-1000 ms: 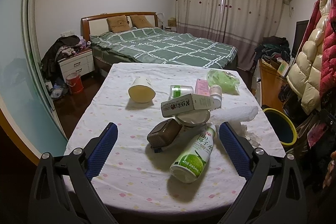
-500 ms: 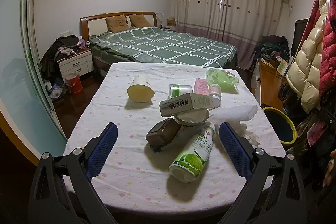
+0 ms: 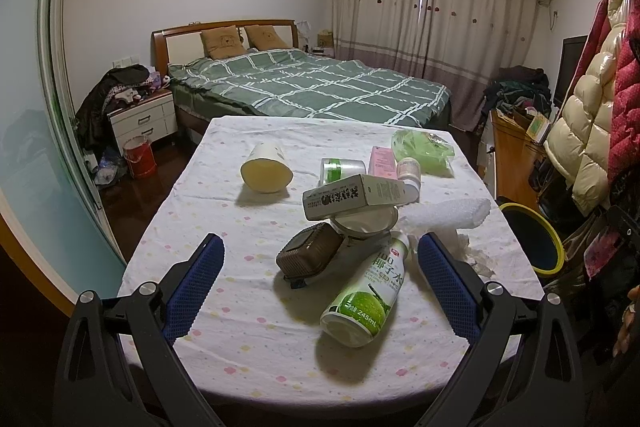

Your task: Collect trash

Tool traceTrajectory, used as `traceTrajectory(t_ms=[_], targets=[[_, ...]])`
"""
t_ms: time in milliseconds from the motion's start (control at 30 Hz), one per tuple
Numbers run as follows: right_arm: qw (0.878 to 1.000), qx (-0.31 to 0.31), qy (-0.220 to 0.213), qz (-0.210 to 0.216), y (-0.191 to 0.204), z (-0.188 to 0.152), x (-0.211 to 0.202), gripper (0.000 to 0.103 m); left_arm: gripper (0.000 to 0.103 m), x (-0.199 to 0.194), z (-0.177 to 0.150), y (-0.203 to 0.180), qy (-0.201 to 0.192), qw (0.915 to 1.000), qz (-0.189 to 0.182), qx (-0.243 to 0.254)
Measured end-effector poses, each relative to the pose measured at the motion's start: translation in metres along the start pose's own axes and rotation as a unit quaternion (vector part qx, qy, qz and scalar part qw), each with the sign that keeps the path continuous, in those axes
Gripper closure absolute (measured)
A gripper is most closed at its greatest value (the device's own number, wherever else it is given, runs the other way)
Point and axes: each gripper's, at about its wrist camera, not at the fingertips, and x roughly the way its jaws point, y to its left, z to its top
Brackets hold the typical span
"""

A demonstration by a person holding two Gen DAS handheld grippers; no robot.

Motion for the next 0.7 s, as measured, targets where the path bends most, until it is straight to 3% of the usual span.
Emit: traceTrajectory(t_ms=[700], targets=[[1.000, 0.002, 0.002, 0.000, -0.0026, -0.0006, 0.0021, 0.006, 0.005, 0.0033, -0.0003, -0.0018, 0.007, 1.0000, -0.006, 0.001]])
